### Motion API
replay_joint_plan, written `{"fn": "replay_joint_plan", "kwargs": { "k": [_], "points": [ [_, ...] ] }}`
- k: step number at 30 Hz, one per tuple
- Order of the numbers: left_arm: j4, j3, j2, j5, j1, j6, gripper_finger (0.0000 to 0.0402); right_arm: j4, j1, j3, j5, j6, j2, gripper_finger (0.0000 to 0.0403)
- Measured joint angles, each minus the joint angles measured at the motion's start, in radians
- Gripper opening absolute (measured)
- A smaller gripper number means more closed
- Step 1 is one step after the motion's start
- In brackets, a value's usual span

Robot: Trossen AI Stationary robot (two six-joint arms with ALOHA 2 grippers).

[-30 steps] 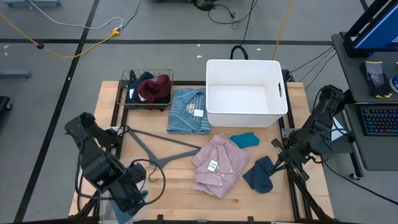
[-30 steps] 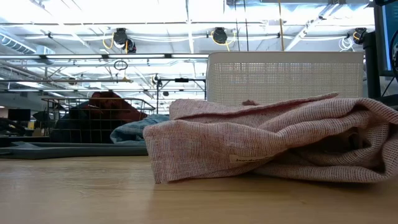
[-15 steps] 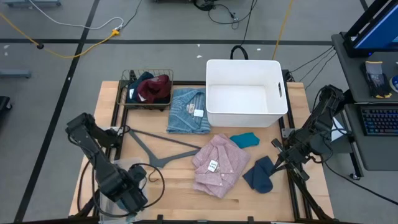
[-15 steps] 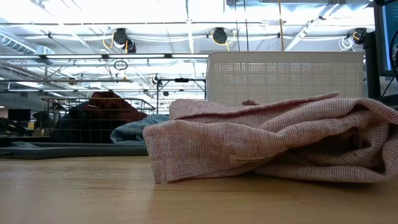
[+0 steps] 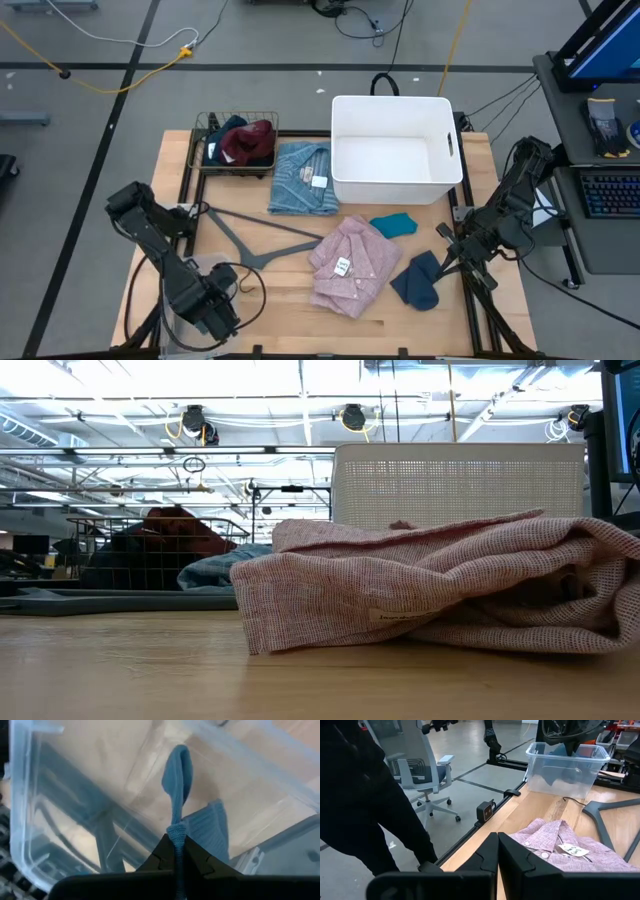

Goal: Pick & Place Cloths
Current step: Put the blue sock into the transparent bin

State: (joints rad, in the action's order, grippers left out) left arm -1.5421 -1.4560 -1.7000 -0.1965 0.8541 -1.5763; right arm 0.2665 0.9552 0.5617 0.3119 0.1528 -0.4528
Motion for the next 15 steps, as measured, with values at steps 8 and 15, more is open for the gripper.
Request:
{"fn": "replay_joint_plan", "kwargs": {
  "k": [8,15],
  "points": [
    [0.052,0.0,0.0,0.101,0.071,0.065,0.0,0.0,0.0,0.0,0.0,0.0,0.0,0.0],
    [0.131,0.0,-0.001,0.131,0.159,0.046,0.0,0.0,0.0,0.0,0.0,0.0,0.0,0.0]
  ]
}}
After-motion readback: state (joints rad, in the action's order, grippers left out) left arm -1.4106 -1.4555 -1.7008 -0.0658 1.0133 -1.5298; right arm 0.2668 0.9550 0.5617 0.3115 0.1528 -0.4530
